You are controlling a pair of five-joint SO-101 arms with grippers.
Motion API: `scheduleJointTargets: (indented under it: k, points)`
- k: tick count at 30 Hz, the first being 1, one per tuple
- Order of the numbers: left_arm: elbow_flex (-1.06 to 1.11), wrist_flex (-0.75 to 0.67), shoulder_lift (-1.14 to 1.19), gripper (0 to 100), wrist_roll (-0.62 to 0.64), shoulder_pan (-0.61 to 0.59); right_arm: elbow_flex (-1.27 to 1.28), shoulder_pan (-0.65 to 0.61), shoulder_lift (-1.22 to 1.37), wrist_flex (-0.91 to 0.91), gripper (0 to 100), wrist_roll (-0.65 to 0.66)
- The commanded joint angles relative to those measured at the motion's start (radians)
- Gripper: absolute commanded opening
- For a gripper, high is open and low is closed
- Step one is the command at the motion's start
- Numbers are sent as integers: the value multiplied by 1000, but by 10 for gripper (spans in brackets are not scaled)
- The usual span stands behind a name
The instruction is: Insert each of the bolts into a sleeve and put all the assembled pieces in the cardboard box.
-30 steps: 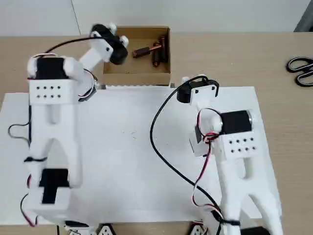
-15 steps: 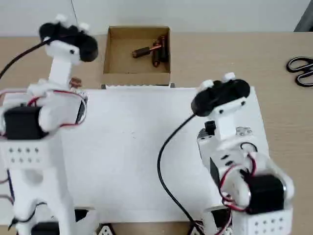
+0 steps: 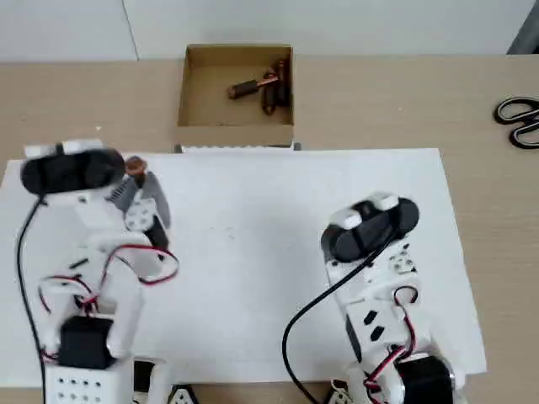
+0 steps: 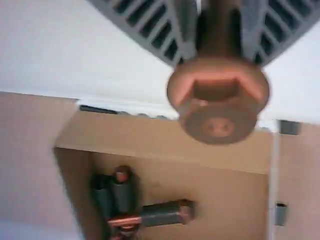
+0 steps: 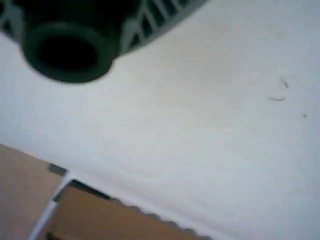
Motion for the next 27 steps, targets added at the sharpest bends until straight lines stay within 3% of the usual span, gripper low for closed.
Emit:
scheduleJointTargets:
  k: [1, 6, 11, 20, 27]
  points:
    - [147, -123, -157, 5, 46, 78, 64, -81, -88, -42, 3, -8]
    - [282, -239, -298, 5, 54, 196, 184, -153, -128, -203, 3, -8]
    - [346, -288, -373, 5, 110, 210, 279, -228, -127, -354, 3, -5]
    - [348, -287, -399, 5, 290, 212, 358, -389, -127, -371, 3, 3]
    - [346, -287, -399, 5, 365, 227, 397, -452, -127, -433, 3, 98]
